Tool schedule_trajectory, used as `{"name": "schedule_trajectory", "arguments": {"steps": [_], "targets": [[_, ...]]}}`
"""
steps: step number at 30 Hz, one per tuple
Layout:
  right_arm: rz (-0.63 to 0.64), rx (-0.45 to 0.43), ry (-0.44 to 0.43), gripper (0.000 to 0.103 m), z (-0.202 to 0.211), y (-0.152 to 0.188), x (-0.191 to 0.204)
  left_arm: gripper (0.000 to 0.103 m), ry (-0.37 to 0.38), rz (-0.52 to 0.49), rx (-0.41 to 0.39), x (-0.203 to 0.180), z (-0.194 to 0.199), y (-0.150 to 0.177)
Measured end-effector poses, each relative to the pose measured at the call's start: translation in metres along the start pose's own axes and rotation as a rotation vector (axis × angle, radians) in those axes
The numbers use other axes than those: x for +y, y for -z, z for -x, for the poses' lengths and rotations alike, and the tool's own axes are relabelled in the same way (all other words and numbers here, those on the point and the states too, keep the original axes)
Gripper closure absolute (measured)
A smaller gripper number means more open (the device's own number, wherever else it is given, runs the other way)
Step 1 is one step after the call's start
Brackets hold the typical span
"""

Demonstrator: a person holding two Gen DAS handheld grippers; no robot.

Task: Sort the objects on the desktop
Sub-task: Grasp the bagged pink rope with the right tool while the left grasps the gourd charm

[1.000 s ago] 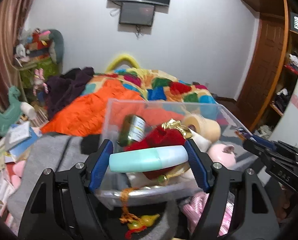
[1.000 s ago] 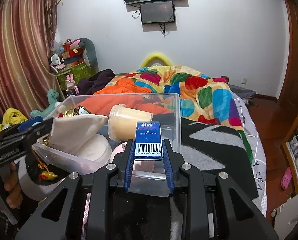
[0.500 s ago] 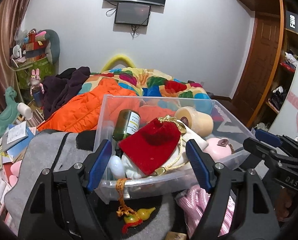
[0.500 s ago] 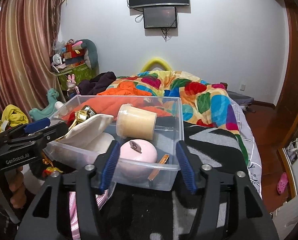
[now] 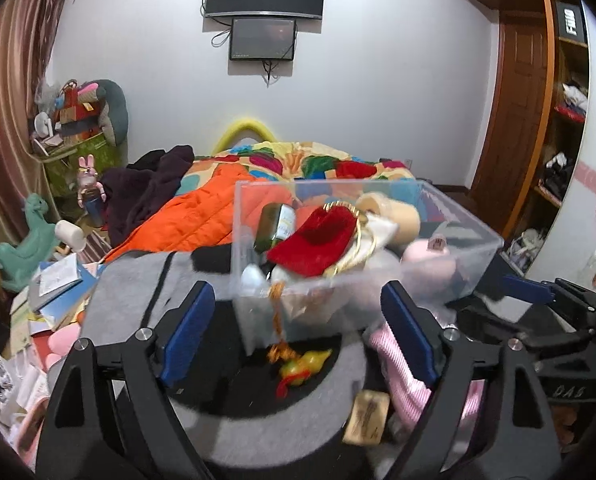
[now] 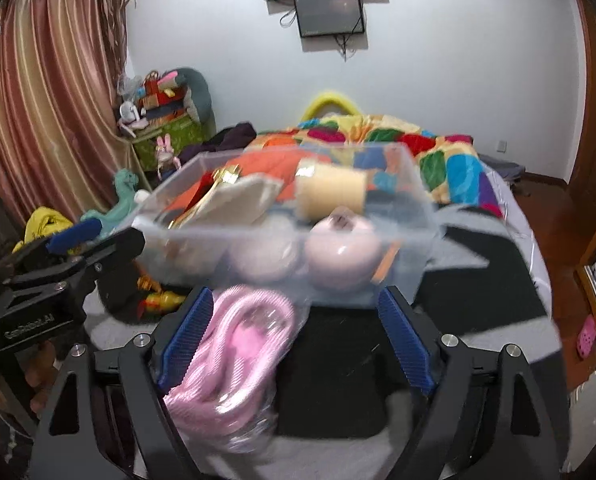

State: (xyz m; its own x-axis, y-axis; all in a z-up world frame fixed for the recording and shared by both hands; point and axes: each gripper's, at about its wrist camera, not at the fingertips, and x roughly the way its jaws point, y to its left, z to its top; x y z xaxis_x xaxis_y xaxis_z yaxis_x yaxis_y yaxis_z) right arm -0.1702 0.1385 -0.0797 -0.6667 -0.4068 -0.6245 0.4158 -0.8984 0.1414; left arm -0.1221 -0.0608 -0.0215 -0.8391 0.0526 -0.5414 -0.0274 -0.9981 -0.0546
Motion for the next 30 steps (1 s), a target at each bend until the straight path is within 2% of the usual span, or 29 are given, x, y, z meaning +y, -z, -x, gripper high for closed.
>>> {"name": "schedule_trajectory", "arguments": {"steps": [4,7,10,14,18,20,23,25,30], "targets": [[0.017,0.04,0.003,0.02,-0.011,0.012,0.018,0.017,0.006,0.016,0.035,0.012,0.009,0.015],[0.016,0.061,0.014,0.02,-0.019,0.017,0.029,0.016,-0.018,0.029,0.043,0.022,0.015,0.026],[-0.005,0.078,0.019,0.013,-0.026,0.021,0.032,0.014,-0.012,0.065,0.055,0.034,0.018,0.033],[-0.014,0.123,0.036,0.01,-0.038,0.027,0.034,0.014,0.002,0.101,0.079,0.04,0.011,0.036],[-0.007,0.121,0.029,0.011,-0.04,0.031,0.031,0.014,0.023,0.108,0.129,0.039,-0.004,0.039],[-0.014,0.115,0.023,0.017,-0.036,0.031,0.028,0.014,0.029,0.106,0.158,0.036,-0.011,0.04],[0.031,0.103,-0.008,0.043,-0.031,0.034,0.031,0.014,0.041,0.094,0.21,0.031,-0.023,0.041],[0.057,0.078,-0.001,0.047,-0.024,0.038,0.032,0.014,0.092,0.071,0.256,0.024,-0.031,0.038],[0.012,0.06,-0.035,0.05,-0.011,0.041,0.016,0.014,0.083,0.041,0.34,0.012,-0.052,0.029]]}}
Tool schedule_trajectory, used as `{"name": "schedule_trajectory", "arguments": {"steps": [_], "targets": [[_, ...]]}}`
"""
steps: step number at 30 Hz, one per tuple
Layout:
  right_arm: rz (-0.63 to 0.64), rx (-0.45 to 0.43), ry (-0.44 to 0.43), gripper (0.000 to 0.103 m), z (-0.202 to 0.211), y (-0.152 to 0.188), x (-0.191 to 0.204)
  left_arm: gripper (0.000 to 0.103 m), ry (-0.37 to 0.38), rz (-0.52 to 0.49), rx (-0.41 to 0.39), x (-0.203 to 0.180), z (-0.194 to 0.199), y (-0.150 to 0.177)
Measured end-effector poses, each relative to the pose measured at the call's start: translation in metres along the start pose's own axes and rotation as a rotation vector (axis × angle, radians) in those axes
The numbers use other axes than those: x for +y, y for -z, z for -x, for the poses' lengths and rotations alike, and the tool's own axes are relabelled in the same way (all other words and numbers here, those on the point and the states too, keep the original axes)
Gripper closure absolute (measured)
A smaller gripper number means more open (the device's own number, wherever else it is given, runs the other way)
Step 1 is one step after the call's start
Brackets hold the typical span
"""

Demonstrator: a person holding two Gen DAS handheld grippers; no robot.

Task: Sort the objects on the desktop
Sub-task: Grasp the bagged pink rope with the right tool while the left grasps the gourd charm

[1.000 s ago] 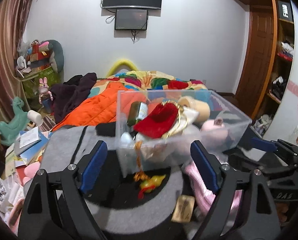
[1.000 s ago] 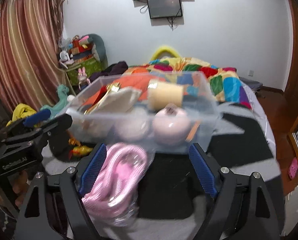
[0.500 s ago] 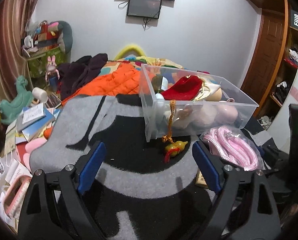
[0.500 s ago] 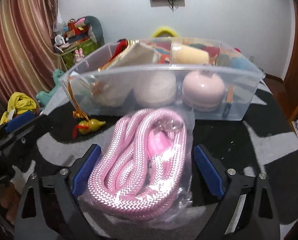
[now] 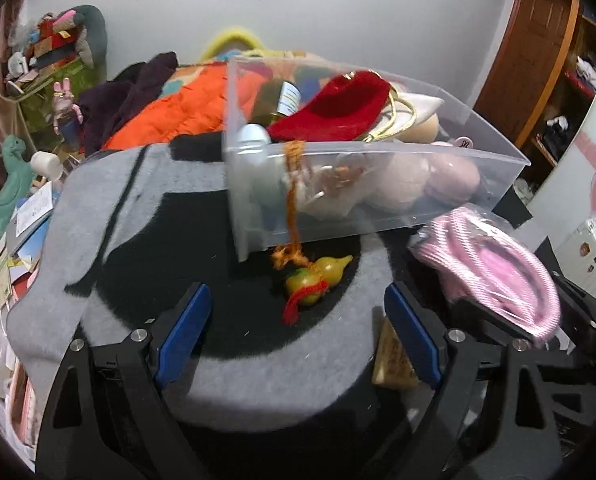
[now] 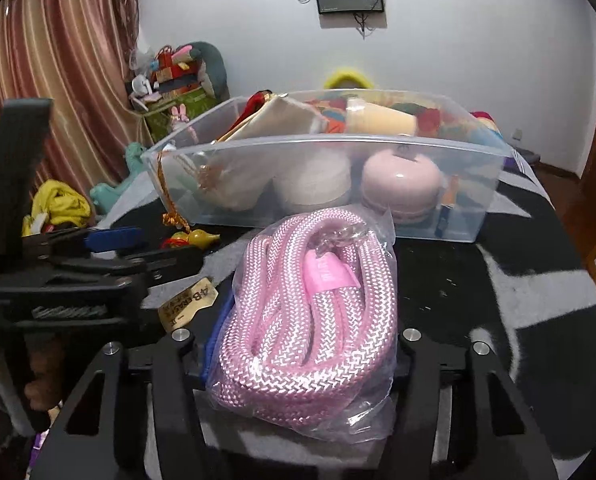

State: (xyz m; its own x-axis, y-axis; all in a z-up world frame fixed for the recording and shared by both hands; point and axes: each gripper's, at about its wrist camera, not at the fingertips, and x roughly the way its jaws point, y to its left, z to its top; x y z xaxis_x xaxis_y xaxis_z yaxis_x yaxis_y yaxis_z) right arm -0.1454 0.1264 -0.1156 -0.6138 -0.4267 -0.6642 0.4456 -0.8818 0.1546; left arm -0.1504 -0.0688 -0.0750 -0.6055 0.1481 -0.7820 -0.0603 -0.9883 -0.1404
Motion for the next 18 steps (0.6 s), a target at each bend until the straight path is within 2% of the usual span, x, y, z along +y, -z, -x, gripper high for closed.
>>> {"name": "schedule_trajectory", "arguments": {"steps": [2,5,6,7,9,13,16,18], "targets": [[-0.031,-0.011,-0.005,0.051,0.007,0.001,-0.012,0.014,-0.006,-0.005,0.007,-0.004,-0.004,-0.005],[-0.065,-0.033,0.003,0.051,0.016,0.0,-0.026,0.014,-0.084,-0.014,-0.013,-0.011,-0.011,-0.009],[-0.078,-0.045,0.013,0.051,0.021,0.001,-0.032,0.018,-0.112,-0.022,-0.009,-0.013,-0.016,-0.01],[-0.09,-0.055,0.022,0.051,0.026,0.002,-0.038,0.029,-0.123,-0.028,0.005,-0.015,-0.02,-0.009],[-0.127,-0.079,0.024,0.051,0.035,0.002,-0.048,0.034,-0.124,-0.036,0.012,-0.018,-0.023,-0.007],[-0.199,-0.097,0.005,0.051,0.038,-0.011,-0.067,0.054,-0.179,-0.032,-0.014,-0.018,-0.019,0.0],[-0.231,-0.103,0.008,0.051,0.04,-0.012,-0.076,0.066,-0.186,-0.016,-0.028,-0.012,-0.014,0.003],[-0.243,-0.104,0.008,0.051,0.042,-0.009,-0.079,0.084,-0.168,0.01,-0.036,-0.006,-0.01,0.007]]}}
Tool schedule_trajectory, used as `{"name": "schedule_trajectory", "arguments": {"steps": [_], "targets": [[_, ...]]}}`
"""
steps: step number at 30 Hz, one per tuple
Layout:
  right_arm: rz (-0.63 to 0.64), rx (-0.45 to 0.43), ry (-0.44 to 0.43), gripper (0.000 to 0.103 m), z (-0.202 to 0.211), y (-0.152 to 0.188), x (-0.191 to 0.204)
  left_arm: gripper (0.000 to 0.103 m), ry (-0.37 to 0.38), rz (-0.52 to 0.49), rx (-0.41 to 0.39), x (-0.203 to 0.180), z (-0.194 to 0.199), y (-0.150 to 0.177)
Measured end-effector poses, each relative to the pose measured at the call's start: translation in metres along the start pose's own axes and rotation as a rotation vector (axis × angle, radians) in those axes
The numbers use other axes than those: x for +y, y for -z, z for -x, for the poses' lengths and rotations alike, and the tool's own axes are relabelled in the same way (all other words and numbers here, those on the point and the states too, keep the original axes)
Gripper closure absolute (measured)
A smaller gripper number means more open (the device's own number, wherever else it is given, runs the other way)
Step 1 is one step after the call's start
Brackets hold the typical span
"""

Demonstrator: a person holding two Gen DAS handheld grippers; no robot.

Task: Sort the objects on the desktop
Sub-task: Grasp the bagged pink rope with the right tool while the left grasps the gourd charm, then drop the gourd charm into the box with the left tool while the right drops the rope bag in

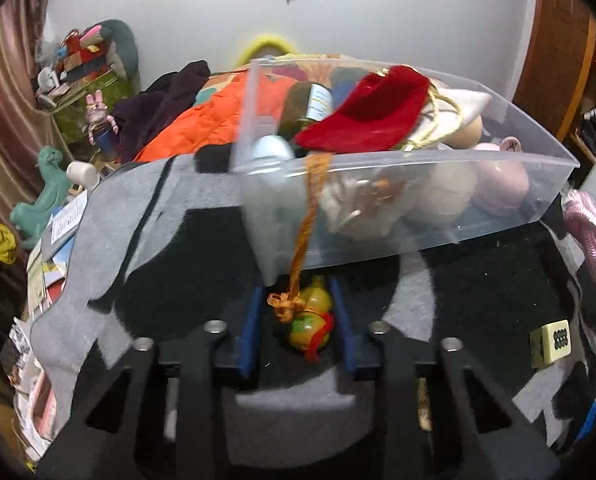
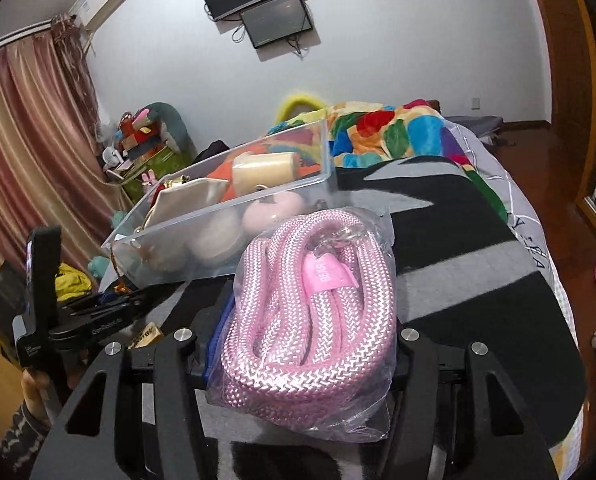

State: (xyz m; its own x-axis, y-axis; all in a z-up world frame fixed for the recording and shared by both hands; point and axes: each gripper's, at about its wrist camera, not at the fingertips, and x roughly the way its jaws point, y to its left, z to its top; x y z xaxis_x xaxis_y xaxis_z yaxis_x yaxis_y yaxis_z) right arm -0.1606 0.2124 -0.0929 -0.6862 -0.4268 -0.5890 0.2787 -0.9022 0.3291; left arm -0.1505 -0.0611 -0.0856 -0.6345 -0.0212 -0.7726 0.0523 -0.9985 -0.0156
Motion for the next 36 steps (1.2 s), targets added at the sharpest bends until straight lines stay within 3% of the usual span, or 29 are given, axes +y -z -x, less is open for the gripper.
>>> {"name": "schedule_trajectory", "arguments": {"steps": [4,12,17,24,29,36], "targets": [[-0.004,0.002,-0.015,0.051,0.006,0.001,-0.003,0.085,0.059,0.027,-0.004,0.01,0.006,0.003],[0.014,-0.025,-0.023,0.051,0.016,-0.002,0.003,0.085,0.075,0.016,-0.049,0.016,0.03,0.016],[0.036,-0.032,-0.028,0.051,0.017,-0.007,0.011,0.085,0.069,0.011,-0.117,0.021,0.053,0.015],[0.078,-0.049,-0.028,0.051,0.016,-0.02,0.024,0.085,0.094,0.0,-0.185,0.024,0.071,-0.006],[0.11,-0.072,-0.025,0.051,0.016,-0.032,0.033,0.085,0.061,0.014,-0.223,0.028,0.072,-0.02],[0.143,-0.103,-0.026,0.051,0.01,-0.053,0.042,0.085,0.069,0.031,-0.256,0.032,0.07,-0.048]]}}
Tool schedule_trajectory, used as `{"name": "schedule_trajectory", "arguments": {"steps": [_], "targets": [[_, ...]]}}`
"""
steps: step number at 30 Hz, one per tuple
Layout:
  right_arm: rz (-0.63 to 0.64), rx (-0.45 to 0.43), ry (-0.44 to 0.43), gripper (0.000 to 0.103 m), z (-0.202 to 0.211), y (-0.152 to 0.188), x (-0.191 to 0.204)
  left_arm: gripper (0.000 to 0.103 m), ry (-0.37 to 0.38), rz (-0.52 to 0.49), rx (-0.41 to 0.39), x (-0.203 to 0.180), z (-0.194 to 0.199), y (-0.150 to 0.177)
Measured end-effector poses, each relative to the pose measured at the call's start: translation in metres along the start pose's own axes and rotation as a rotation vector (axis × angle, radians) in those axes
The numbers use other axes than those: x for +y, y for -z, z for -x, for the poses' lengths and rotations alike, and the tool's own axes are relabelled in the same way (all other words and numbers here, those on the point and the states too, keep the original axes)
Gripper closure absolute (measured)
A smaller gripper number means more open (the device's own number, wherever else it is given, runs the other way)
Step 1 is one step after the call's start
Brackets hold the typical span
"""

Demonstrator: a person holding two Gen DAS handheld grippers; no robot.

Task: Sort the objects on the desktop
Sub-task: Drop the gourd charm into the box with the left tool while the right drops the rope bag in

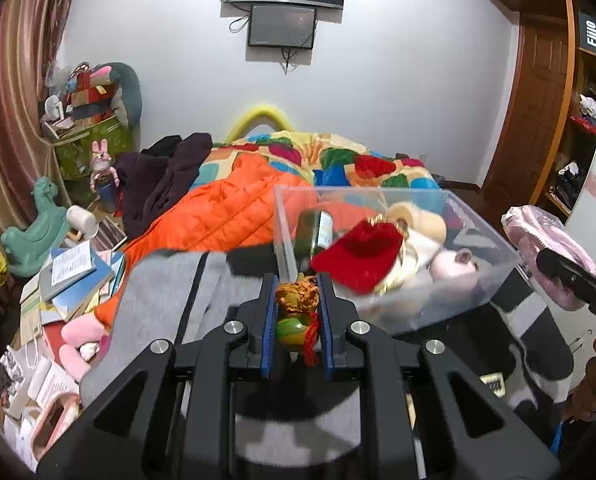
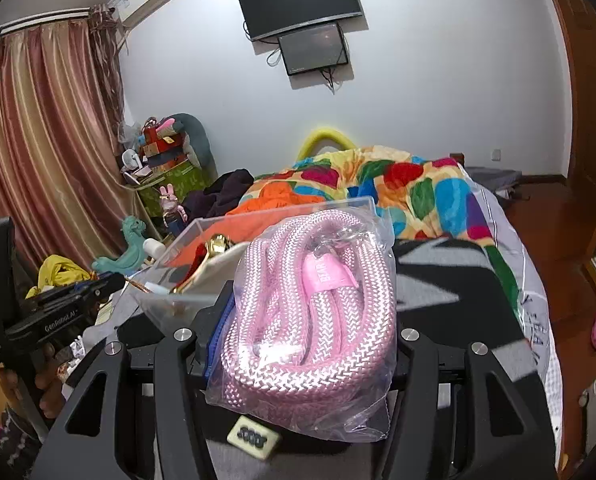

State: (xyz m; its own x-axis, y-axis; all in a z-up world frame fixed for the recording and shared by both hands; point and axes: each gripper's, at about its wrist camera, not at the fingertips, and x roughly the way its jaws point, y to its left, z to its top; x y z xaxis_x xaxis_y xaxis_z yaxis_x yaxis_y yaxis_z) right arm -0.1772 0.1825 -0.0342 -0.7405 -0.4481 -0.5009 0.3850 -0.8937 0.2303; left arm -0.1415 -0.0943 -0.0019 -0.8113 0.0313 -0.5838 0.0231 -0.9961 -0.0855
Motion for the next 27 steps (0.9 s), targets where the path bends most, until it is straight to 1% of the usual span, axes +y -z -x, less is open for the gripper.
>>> {"name": "schedule_trajectory", "arguments": {"steps": [5,8,10,12,22,25,27], "targets": [[0.016,-0.016,-0.002,0.051,-0.008,-0.013,0.003,0.085,0.027,0.016,0.003,0.001,-0.012,-0.018],[-0.004,-0.014,-0.016,0.051,-0.017,-0.017,0.002,0.085,0.036,0.021,0.014,-0.001,-0.023,-0.025],[-0.034,-0.004,-0.039,0.051,-0.026,-0.018,0.0,0.085,0.038,0.029,0.028,-0.001,-0.033,-0.025],[-0.044,0.005,-0.042,0.051,-0.036,-0.019,0.001,0.085,0.052,0.042,0.044,-0.001,-0.043,-0.025],[-0.006,0.067,-0.033,0.051,-0.078,-0.021,0.01,0.085,0.096,0.074,0.068,0.0,-0.071,-0.022],[-0.001,0.099,-0.05,0.051,-0.09,-0.014,0.015,0.085,0.074,0.044,0.04,-0.005,-0.069,-0.019],[0.046,0.08,-0.003,0.051,-0.09,-0.009,0.024,0.085,0.066,0.018,0.031,-0.008,-0.068,-0.016]]}}
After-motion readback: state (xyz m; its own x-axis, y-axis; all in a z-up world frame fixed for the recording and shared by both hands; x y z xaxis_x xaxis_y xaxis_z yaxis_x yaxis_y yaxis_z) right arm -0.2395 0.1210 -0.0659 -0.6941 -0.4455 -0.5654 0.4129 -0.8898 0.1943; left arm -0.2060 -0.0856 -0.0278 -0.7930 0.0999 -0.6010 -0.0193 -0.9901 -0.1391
